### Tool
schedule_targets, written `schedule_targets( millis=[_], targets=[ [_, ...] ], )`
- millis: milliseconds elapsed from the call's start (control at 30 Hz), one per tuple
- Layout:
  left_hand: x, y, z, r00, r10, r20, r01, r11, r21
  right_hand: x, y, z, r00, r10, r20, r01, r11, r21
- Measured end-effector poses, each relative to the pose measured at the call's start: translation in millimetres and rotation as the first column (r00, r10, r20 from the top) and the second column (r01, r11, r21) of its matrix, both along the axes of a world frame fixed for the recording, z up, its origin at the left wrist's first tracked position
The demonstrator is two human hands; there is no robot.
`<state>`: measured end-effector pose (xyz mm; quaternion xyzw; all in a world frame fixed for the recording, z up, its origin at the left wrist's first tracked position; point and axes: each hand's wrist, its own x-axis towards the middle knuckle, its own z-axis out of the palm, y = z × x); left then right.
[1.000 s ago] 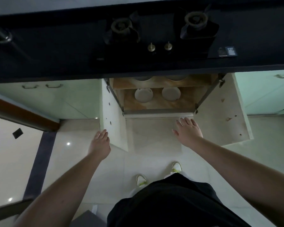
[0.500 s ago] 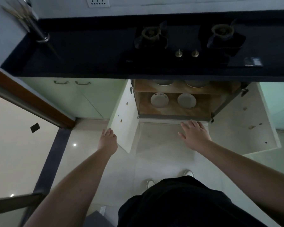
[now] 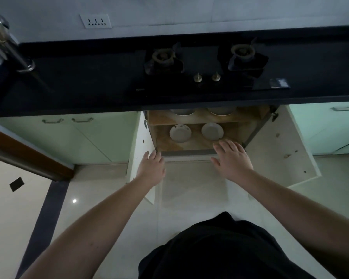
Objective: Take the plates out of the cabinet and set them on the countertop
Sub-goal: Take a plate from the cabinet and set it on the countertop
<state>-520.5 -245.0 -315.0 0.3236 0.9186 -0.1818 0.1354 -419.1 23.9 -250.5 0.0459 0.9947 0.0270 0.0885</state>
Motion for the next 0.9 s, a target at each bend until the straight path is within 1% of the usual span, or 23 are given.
schedule_targets(
  millis=[67,267,500,567,667,767,900],
  targets=[
    [-6.1,12.3,1.2,1.000,-0.015,-0.010,0.016,0.999,0.028,-1.5,3.3,2.0,1.000,-0.003,-0.017,0.003,1.000,-0.005],
    [-31.8,43.7,2.4,1.000,0.029,-0.001,-0.028,0.996,0.081,-23.7,19.3,-2.6,1.000,-0.008,0.004,0.009,0.998,-0.064],
    [-75.4,75.8,4.4,0.990,0.138,0.023,-0.140,0.979,0.149,-77.8,41.3,-23.0,1.000,0.011,0.002,-0.010,0.986,-0.169],
    [-90.4,87.4,3.8,0.984,0.167,0.055,-0.174,0.971,0.162,-98.5,49.2,-29.7,1.000,0.026,0.015,-0.022,0.980,-0.199],
    [-112.7,106.8,1.9,0.982,0.184,0.051,-0.191,0.959,0.210,-127.9,57.6,-45.2,0.999,0.032,0.014,-0.029,0.980,-0.199],
    [-129.8,126.2,-14.1,0.985,0.165,0.045,-0.171,0.952,0.254,-153.3,59.7,-70.3,0.999,0.041,0.022,-0.036,0.980,-0.197],
    [-146.9,138.9,-59.9,0.987,0.155,0.028,-0.157,0.943,0.292,-177.3,56.1,-114.6,0.999,0.054,0.003,-0.052,0.978,-0.203]
  ],
)
